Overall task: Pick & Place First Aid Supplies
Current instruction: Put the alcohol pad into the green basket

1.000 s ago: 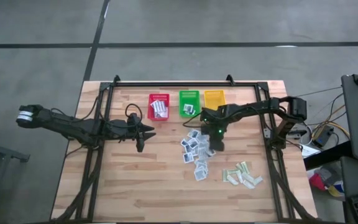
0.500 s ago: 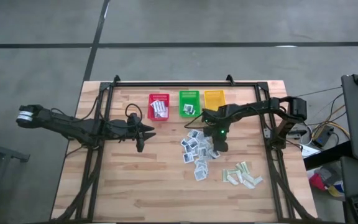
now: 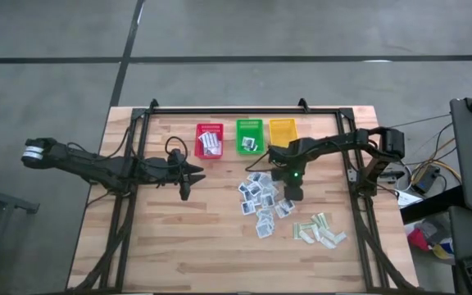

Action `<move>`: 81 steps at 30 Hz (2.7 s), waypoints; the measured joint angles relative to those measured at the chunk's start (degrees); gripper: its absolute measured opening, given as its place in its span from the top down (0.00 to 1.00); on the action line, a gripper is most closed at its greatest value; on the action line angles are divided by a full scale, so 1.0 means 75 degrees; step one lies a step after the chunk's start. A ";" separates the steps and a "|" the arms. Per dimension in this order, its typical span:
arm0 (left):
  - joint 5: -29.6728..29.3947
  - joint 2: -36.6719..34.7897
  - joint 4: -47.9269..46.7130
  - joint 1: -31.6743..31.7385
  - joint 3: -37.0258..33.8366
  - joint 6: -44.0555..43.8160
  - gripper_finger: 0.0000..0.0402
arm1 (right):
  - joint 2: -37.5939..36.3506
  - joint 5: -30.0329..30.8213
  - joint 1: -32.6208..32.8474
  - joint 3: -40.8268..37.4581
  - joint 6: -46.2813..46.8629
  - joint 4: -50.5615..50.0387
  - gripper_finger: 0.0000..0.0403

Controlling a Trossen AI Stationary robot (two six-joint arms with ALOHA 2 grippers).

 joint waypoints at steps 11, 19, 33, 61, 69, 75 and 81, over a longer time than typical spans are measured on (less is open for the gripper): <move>-0.0001 0.0003 0.0000 0.0000 0.0000 -0.0012 0.67 | 0.0000 0.0493 0.0049 -0.0019 0.0004 -0.0134 0.71; -0.0001 0.0001 0.0000 0.0000 0.0000 -0.0013 0.67 | 0.0000 0.1720 0.0579 -0.0019 -0.0067 -0.0084 0.66; -0.0004 0.0000 0.0000 -0.0003 0.0001 0.0044 0.67 | -0.0003 0.1854 0.0997 -0.0022 0.0136 0.0223 0.66; -0.0007 0.0000 -0.0006 -0.0003 0.0000 0.0055 0.67 | 0.0009 0.3559 0.2055 -0.0051 0.1263 0.0364 0.69; -0.0007 0.0002 -0.0006 -0.0002 0.0000 0.0050 0.67 | 0.0009 0.3837 0.2014 -0.0064 0.1288 0.0313 0.71; -0.0004 0.0000 -0.0003 -0.0002 0.0000 0.0047 0.67 | 0.0009 0.4142 0.1854 -0.0071 0.1273 0.0218 0.70; -0.0004 0.0002 -0.0005 -0.0002 0.0001 0.0044 0.67 | -0.0097 0.3323 0.1775 -0.0089 0.1104 0.0230 0.71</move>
